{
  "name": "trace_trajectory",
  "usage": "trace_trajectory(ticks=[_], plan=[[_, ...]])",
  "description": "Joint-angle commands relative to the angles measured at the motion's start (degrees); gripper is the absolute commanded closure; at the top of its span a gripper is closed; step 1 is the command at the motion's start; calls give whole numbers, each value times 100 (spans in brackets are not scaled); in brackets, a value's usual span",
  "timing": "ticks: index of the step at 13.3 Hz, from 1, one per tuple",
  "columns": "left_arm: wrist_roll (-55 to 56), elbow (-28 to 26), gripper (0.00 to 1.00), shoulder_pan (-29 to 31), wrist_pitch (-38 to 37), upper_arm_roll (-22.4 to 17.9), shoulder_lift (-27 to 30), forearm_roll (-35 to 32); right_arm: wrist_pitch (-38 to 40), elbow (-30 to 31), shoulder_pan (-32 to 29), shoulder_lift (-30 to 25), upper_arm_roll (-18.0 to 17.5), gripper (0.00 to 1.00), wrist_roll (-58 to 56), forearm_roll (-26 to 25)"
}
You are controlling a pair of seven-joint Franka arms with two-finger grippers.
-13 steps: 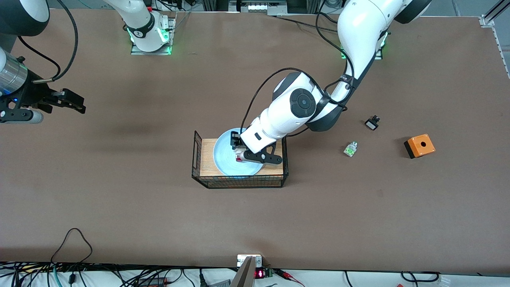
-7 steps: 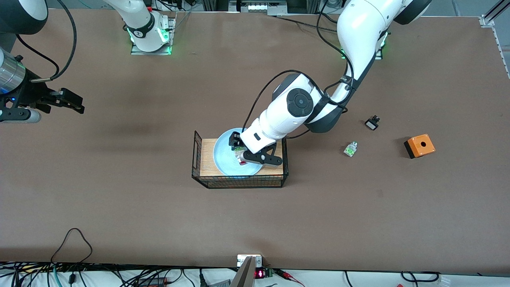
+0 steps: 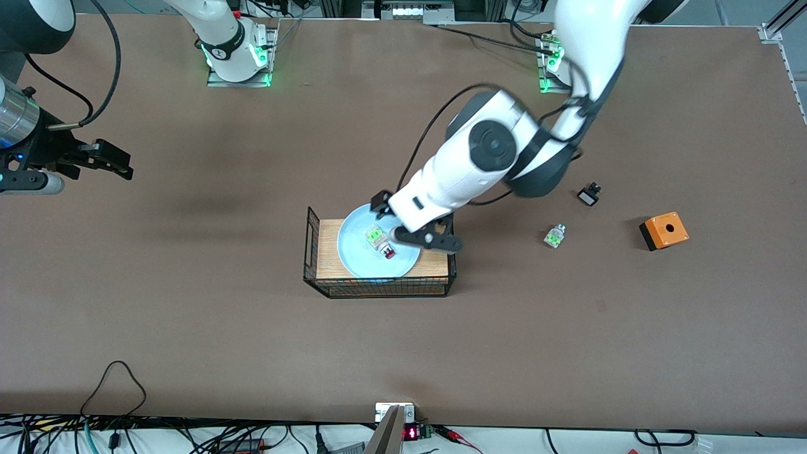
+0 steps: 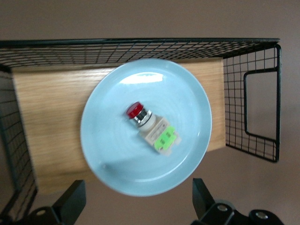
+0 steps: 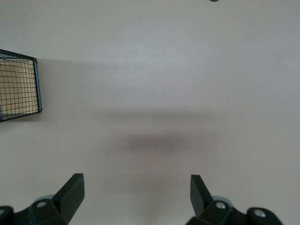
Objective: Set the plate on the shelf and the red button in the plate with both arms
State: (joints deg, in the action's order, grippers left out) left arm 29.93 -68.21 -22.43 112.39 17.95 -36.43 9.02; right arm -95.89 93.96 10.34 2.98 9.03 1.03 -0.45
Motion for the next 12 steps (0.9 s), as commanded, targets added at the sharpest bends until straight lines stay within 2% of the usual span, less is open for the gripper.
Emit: trace_trajectory(ticks=[1, 4, 7, 8, 9, 12], plan=[[30, -149, 0, 430, -1135, -3, 609, -137, 62, -88, -6, -34, 20, 0, -129, 1], [-101, -105, 0, 870, -2385, 41, 918, -803, 324, -167, 3, -52, 11, 0, -138, -34], [-1449, -227, 0, 1397, -2889, -11, 1443, -1034, 370, -202, 3, -60, 20, 0, -173, 1], [-1855, -463, 0, 1530, -2898, -159, 1655, -1043, 378, -237, 3, -52, 20, 0, -164, 10], [-2077, -1022, 0, 1557, -2785, -552, 2127, -982, 405, -246, -6, -52, 29, 0, -164, 10], [-2542, -2123, 0, 1724, -2371, -1213, 3034, -972, 414, -246, 3, -52, 20, 0, -138, 10]])
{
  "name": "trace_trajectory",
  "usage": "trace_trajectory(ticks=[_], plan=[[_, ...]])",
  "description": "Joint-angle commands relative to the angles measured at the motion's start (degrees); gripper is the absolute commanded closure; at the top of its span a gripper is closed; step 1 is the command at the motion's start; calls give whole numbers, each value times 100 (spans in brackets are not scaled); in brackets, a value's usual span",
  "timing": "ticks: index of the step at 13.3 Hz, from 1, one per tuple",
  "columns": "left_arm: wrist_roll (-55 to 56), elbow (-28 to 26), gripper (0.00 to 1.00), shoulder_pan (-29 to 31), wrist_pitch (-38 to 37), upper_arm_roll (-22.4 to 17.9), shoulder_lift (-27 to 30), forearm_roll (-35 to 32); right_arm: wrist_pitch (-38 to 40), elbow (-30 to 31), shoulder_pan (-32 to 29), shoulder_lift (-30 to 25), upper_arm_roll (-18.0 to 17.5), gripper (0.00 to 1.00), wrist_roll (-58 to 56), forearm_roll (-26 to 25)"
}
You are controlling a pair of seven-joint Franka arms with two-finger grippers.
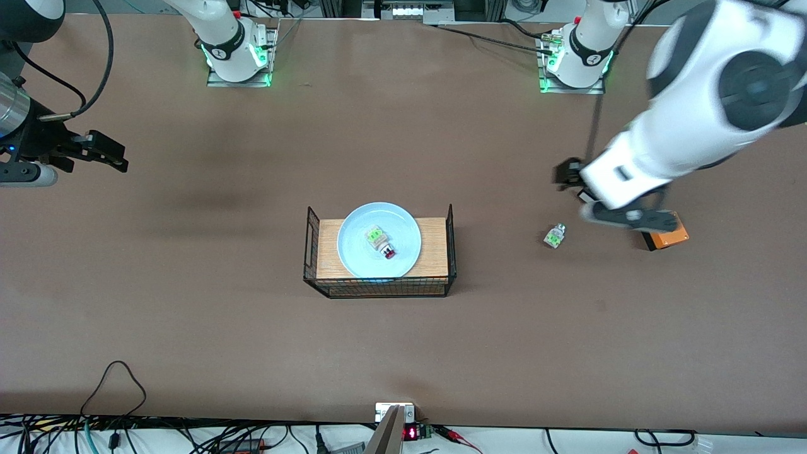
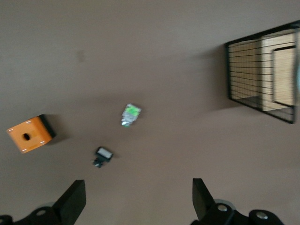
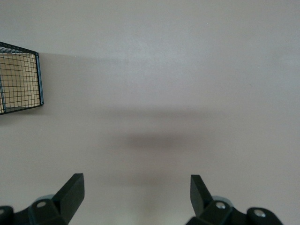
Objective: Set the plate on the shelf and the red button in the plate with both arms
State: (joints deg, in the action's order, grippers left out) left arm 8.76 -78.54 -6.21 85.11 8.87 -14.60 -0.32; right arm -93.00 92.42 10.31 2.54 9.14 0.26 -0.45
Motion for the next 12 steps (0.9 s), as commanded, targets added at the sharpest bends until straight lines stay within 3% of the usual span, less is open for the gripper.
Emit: trace_trajectory(ticks=[1, 3, 7, 12], plan=[[-601, -1276, 0, 120, 444, -498, 967, -64, 125, -84, 6, 0, 9, 0, -61, 10], [-726, -1383, 0, 417, 681, -658, 1021, -73, 125, -84, 6, 1, 0, 0, -61, 10], [-822, -2182, 0, 621, 1068, -667, 1653, -82, 116, -84, 6, 9, 0, 0, -61, 10], [-1104, -2201, 0, 357, 1069, -984, 1689, -91, 116, -84, 15, 18, 0, 0, -44, 10]])
